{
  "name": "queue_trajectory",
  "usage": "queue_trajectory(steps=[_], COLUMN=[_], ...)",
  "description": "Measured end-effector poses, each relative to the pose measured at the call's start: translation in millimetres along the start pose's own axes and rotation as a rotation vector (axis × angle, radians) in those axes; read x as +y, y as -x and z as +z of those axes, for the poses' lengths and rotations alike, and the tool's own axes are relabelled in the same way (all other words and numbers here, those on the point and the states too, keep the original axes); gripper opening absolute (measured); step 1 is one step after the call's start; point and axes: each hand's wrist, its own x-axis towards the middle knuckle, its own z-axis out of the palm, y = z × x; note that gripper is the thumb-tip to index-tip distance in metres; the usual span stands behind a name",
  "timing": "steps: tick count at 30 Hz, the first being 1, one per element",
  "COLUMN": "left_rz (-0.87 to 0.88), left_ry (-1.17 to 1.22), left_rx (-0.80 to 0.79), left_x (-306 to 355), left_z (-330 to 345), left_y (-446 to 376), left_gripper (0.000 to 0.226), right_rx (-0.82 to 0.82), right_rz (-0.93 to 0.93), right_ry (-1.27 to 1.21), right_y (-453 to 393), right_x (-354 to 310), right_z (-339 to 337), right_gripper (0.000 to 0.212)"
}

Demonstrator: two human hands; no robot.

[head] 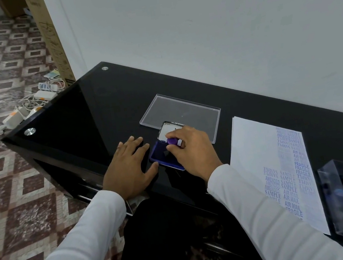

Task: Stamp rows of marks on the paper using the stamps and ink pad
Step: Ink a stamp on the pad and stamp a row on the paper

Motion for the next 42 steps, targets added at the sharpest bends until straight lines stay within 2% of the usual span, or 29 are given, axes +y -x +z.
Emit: queue_trajectory(steps=[21, 33, 42], left_rz=[-0.005, -0.003, -0.012], left_ry=[0.0, 0.009, -0.009], left_rx=[-0.015, -0.014, -0.025], left_x=[0.6, 1.4, 0.8], left_z=[-0.2, -1.5, 0.4], left_y=[-1.3, -0.4, -1.8], left_gripper=[0.076, 0.084, 0.076], right_rx=[-0.001, -0.014, 0.002], right_rz=[0.019, 0.012, 0.018], right_ry=[-0.012, 0.011, -0.015], right_y=[-0.3, -2.1, -0.7], right_x=[-1.6, -3.1, -1.4], right_z=[-0.3, 0.9, -1.2], right_gripper=[0.031, 0.034, 0.03])
